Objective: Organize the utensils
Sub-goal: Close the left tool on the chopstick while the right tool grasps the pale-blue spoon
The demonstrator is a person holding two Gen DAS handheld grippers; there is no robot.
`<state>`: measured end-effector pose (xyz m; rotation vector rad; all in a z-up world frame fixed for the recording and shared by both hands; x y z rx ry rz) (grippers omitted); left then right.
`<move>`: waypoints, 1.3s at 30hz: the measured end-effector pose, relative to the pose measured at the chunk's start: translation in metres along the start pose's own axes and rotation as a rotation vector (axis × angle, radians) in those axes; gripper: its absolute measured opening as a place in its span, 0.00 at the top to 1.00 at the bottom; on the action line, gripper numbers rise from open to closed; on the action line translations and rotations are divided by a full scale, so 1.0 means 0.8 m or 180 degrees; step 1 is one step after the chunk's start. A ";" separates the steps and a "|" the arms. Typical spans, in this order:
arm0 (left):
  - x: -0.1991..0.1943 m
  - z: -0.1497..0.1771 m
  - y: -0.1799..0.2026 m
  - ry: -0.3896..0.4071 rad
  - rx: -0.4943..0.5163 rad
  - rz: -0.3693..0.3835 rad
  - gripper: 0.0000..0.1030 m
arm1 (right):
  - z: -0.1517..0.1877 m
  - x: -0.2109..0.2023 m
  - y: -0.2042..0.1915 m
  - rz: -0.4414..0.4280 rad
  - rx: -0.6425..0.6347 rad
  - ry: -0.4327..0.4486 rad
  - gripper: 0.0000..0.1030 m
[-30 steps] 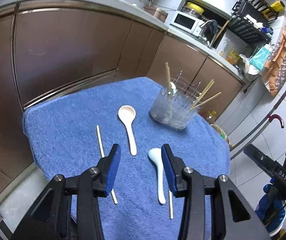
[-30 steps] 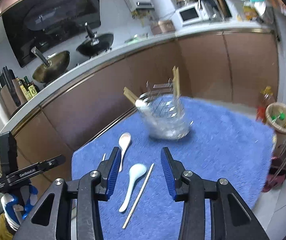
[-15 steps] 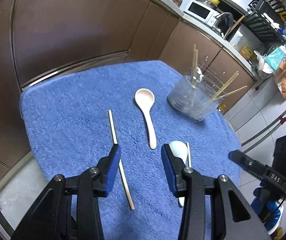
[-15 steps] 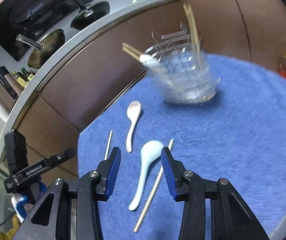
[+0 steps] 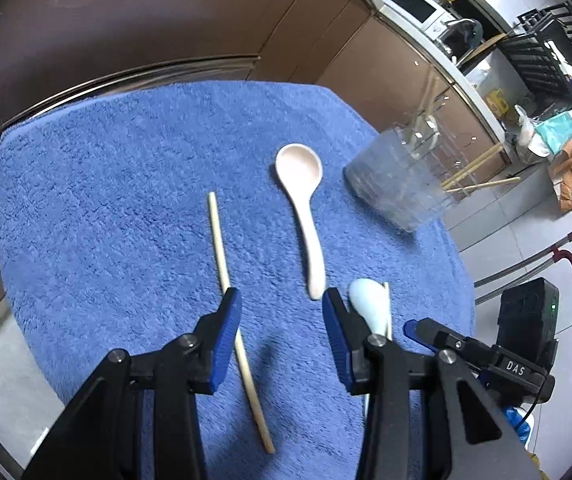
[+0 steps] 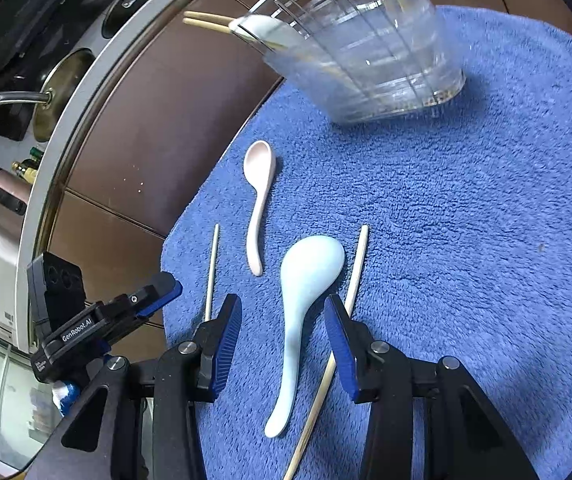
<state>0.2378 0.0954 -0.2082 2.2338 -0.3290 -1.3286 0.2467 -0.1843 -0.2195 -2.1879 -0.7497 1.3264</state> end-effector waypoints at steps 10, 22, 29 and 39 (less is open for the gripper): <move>0.028 -0.025 -0.012 -0.0068 -0.0050 -0.0204 0.61 | -0.005 0.013 0.009 -0.0051 0.0076 -0.0087 0.60; 0.049 -0.031 -0.015 -0.0153 -0.0096 -0.0266 0.61 | -0.014 0.022 0.018 -0.0092 0.0148 -0.0104 0.60; 0.062 -0.050 -0.014 -0.0293 -0.0134 -0.0338 0.61 | -0.019 0.026 0.032 -0.0219 0.0294 -0.0074 0.60; 0.080 -0.070 0.000 -0.0497 0.0042 -0.0604 0.72 | -0.025 0.028 0.025 -0.0380 0.0200 -0.0082 0.84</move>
Point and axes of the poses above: each gripper's, at about its wrist camera, not at the fingertips, and x roughly the way its jaws point, y to its right, z to its underside, the point moved 1 cm from there along x, roughly the way its jaws point, and after that the axes turned 7 degrees about -x, right-handed, at the moved point
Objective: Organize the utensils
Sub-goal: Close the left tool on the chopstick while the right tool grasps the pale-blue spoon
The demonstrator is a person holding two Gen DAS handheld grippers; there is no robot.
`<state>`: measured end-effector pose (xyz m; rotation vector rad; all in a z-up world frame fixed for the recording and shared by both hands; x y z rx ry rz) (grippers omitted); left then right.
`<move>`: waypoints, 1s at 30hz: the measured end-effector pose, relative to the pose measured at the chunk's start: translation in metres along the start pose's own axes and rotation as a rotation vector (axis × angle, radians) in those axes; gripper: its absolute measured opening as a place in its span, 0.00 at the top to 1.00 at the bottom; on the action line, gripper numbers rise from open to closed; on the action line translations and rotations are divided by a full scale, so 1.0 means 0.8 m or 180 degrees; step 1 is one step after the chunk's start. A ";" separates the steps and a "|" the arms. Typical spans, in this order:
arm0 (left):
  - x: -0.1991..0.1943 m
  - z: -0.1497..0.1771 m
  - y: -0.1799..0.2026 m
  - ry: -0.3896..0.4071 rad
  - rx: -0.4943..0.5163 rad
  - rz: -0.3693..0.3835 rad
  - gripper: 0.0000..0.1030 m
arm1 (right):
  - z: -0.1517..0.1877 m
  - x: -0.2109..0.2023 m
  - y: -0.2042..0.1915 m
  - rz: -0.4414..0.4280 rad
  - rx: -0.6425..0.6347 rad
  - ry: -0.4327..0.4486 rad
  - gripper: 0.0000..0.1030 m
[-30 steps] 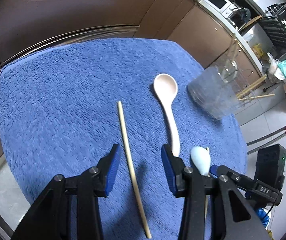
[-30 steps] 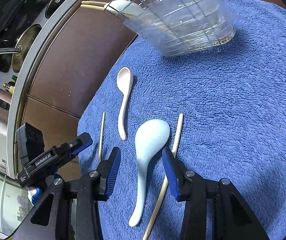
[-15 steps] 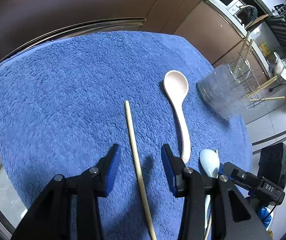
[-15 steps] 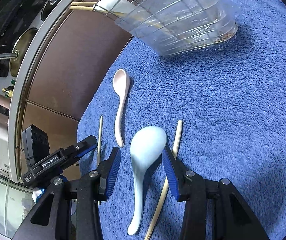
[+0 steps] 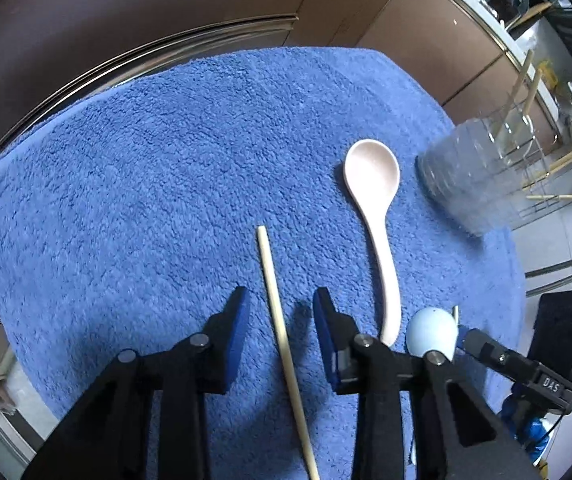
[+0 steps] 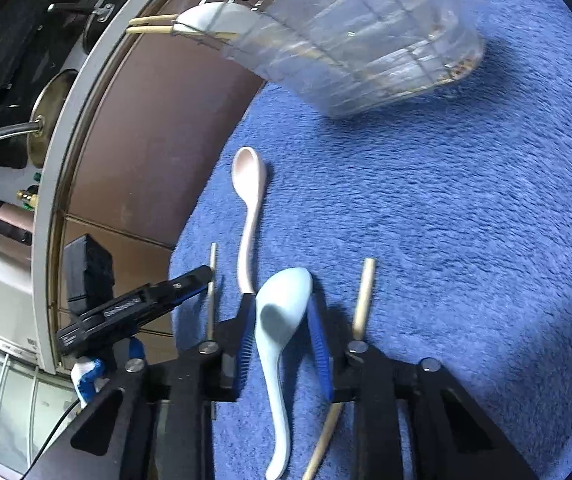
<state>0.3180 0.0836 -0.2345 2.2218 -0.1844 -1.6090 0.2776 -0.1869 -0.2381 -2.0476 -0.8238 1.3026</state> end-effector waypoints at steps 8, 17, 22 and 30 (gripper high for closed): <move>0.007 -0.009 0.007 -0.0166 0.0097 -0.0140 0.74 | -0.010 0.018 -0.037 -0.0004 -0.0276 -0.0193 0.88; 0.017 -0.023 0.013 -0.0359 0.0139 -0.0344 0.85 | -0.027 0.046 -0.057 0.0127 -0.0488 -0.0460 0.85; 0.023 -0.029 0.019 -0.0439 0.0102 -0.0409 0.89 | -0.031 0.054 -0.062 0.0159 -0.0631 -0.0598 0.85; 0.040 -0.030 0.043 -0.0624 0.0218 -0.0578 0.90 | -0.050 0.082 -0.077 0.0173 -0.0722 -0.0854 0.85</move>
Point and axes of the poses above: each gripper's, at about its wrist camera, not at the fingertips, and x roughly the way its jaws point, y to its right, z to its underside, the point moved 1 cm from there along x, roughly the way its jaws point, and after that the axes turned 7 degrees about -x, right-handed, at the moved point
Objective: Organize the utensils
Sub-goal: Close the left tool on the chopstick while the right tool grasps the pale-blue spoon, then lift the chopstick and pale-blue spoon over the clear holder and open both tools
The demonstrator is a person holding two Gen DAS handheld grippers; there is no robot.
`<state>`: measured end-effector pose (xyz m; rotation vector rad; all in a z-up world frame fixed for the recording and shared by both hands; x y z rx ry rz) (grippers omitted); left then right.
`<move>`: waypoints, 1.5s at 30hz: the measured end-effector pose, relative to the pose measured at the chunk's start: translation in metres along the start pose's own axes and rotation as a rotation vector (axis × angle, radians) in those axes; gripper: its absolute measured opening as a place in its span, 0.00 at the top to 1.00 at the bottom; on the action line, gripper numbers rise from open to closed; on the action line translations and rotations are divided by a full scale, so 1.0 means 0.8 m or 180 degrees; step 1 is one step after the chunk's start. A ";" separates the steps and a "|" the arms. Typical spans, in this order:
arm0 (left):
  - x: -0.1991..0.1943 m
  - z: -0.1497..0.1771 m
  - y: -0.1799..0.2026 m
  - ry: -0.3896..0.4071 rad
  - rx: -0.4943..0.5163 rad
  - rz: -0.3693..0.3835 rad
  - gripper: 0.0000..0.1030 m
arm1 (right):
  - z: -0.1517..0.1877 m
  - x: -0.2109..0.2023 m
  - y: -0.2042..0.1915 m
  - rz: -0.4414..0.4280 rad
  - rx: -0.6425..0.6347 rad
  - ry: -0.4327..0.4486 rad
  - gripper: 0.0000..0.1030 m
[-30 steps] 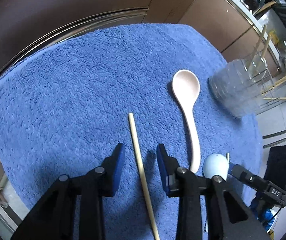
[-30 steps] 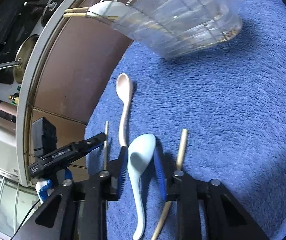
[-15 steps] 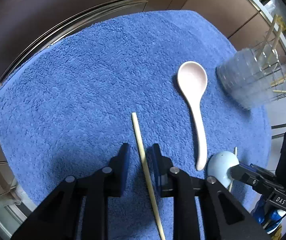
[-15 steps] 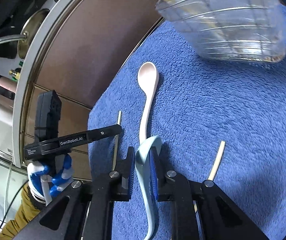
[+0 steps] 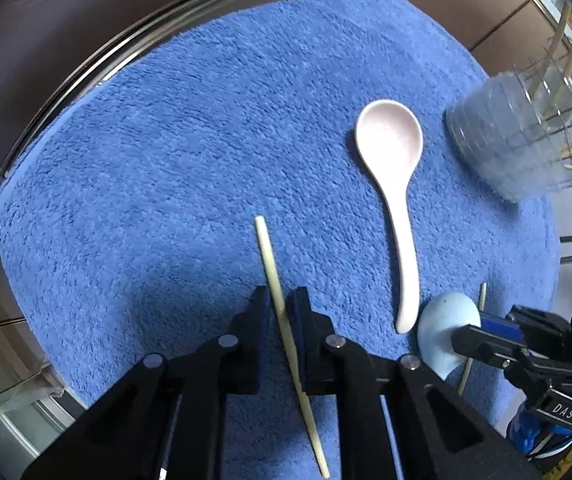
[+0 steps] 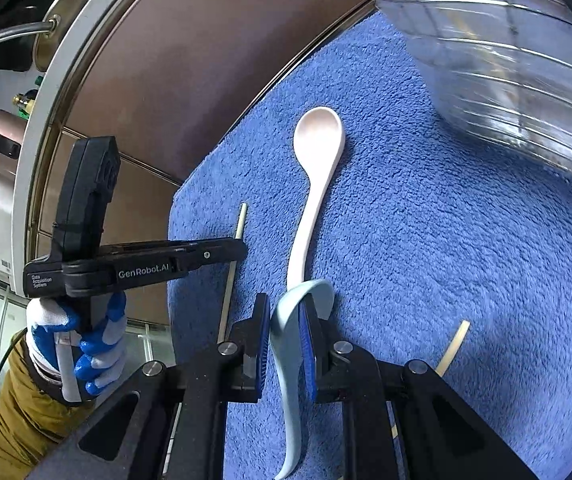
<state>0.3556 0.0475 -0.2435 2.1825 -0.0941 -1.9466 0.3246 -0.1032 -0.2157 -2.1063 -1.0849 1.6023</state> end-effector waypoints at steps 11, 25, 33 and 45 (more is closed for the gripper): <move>-0.006 0.016 -0.005 0.0277 -0.0114 0.0061 0.96 | 0.000 0.021 -0.018 0.0027 -0.0141 -0.0106 0.92; -0.125 0.119 -0.002 0.1563 0.0239 0.0707 0.96 | 0.074 -0.054 -0.102 0.0392 -0.0833 0.0756 0.94; -0.185 0.151 0.007 0.1994 0.0318 0.0871 0.96 | 0.086 -0.117 -0.131 0.0666 -0.1080 0.1338 0.95; -0.272 0.106 0.100 0.2774 0.0470 0.1311 0.96 | 0.010 -0.247 -0.145 0.1300 -0.1382 0.2572 0.95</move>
Point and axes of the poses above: each gripper's, at about its wrist camera, not at the fingertips, and x roughly the way its jaws point, y to its right, z to its underside, the point moved 1 cm from there along x, roughly the way its jaws point, and after that the axes turned 7 degrees about -x, right-handed, at the moved point
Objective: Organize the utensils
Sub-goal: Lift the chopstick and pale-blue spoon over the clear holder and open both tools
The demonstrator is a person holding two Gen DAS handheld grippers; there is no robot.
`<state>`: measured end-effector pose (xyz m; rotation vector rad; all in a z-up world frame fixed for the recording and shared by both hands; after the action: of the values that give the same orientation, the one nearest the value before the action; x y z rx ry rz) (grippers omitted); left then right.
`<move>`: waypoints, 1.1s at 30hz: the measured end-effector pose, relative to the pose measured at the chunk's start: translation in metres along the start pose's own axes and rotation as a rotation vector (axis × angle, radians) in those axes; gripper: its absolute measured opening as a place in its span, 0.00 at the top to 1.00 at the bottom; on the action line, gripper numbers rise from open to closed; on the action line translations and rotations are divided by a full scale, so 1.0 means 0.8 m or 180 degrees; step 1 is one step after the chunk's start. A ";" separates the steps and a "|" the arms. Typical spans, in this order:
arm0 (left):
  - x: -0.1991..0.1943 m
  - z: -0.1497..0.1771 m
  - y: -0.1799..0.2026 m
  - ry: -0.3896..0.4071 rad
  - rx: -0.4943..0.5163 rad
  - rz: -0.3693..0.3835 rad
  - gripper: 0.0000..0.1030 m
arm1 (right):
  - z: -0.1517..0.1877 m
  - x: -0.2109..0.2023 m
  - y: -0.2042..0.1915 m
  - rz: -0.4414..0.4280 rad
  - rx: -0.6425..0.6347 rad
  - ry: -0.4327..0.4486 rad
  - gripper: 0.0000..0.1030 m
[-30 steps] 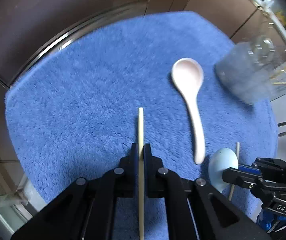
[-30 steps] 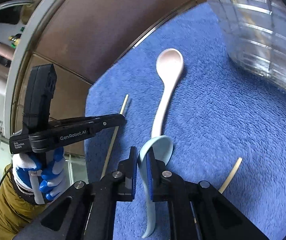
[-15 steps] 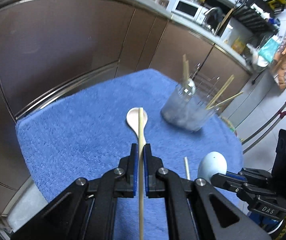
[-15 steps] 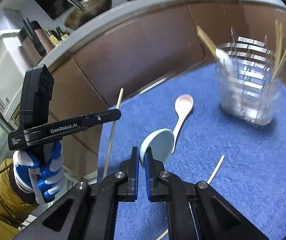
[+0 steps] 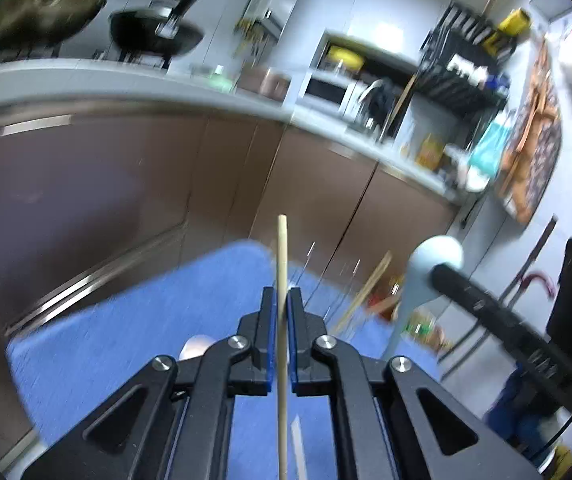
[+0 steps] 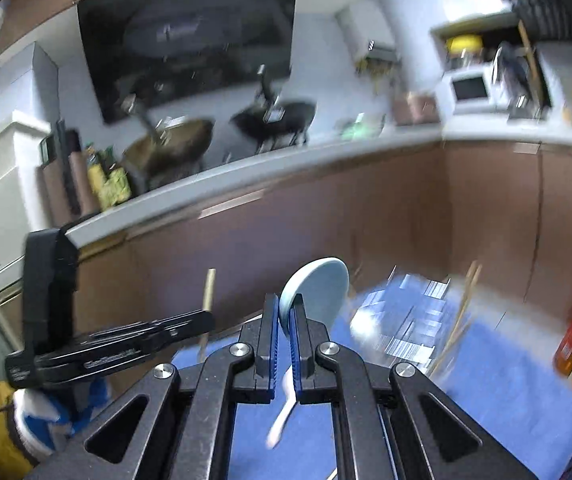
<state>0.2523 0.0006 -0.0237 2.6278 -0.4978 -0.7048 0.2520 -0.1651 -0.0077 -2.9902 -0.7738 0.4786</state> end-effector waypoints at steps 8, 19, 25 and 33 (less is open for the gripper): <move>0.061 -0.071 0.048 0.0697 -0.0109 0.0155 0.96 | -0.022 0.054 0.056 0.0222 0.0017 0.0216 0.95; 0.196 -0.042 0.043 0.0965 -0.0076 -0.0232 0.94 | 0.038 0.094 0.106 0.0412 0.0105 0.0098 0.94; 0.190 -0.019 0.041 0.0848 0.0123 -0.0234 0.61 | 0.056 0.088 0.101 0.0480 0.0062 -0.0014 0.80; 0.098 -0.022 0.040 0.0770 0.0227 -0.0428 0.46 | 0.036 0.013 0.078 0.0589 0.0127 0.0154 0.67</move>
<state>0.3175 -0.0562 -0.0270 2.7842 -0.2832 -0.4053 0.2814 -0.2163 -0.0436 -3.0376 -0.4802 0.4190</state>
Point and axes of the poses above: each gripper's, at about its wrist camera, not at the fingertips, and x roughly the way its jaws point, y to its right, z to its underside, the point moved 1 cm from there along x, roughly the way its jaws point, and after that the axes turned 7 degrees about -x, right-handed, at the moved point
